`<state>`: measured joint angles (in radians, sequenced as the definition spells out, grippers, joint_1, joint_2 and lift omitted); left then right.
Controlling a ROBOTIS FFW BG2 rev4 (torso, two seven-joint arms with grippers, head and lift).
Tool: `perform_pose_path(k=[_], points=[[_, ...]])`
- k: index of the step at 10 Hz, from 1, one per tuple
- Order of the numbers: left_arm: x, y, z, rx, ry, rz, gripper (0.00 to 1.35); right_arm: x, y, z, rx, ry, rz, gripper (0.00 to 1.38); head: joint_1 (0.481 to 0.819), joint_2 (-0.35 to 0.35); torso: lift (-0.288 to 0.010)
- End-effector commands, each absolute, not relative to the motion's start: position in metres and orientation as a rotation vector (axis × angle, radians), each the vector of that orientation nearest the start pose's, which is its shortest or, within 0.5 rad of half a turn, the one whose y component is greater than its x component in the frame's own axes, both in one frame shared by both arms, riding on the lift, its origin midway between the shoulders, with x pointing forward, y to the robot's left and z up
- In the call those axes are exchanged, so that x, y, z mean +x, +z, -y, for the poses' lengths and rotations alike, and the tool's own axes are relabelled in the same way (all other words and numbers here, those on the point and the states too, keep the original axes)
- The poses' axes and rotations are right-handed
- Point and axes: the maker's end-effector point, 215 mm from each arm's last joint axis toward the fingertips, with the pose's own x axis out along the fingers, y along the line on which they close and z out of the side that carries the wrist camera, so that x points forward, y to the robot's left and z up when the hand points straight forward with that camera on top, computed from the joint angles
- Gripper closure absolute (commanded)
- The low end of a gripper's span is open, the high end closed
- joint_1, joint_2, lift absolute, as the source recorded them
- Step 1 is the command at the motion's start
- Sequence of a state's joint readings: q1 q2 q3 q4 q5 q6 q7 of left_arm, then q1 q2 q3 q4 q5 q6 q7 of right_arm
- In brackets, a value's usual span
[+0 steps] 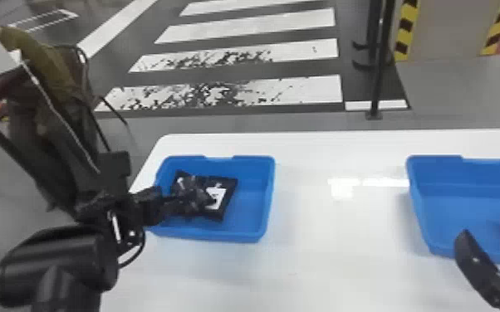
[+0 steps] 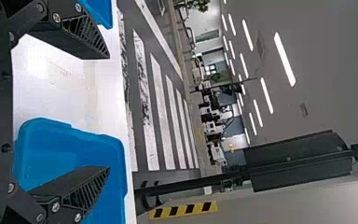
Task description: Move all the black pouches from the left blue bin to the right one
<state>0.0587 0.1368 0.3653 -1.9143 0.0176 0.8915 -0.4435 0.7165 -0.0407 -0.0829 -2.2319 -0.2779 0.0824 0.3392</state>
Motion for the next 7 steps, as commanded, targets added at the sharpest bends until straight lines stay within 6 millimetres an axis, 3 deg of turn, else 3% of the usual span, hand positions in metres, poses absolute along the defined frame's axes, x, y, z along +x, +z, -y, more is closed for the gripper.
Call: perform_pose_path(k=[1,5,6,7], points=[[0.522,-0.434,-0.367,-0.141,-0.082,-0.601,0.20,0.376,-0.334,0.192,0.225,0.305,-0.104,0.20,0.695,0.238,-0.140],[0.525,-0.451,-0.374,-0.163,-0.061,-0.656,0.27,0.376,-0.343,0.187,0.257,0.316,-0.125,0.20,0.695,0.223,-0.140],[0.523,-0.463,-0.374,-0.178,-0.061,-0.686,0.42,0.377,-0.344,0.187,0.258,0.316,-0.128,0.20,0.695,0.226,-0.140],[0.523,-0.464,-0.373,-0.187,-0.066,-0.687,0.76,0.377,-0.344,0.187,0.262,0.317,-0.129,0.20,0.695,0.229,-0.140]])
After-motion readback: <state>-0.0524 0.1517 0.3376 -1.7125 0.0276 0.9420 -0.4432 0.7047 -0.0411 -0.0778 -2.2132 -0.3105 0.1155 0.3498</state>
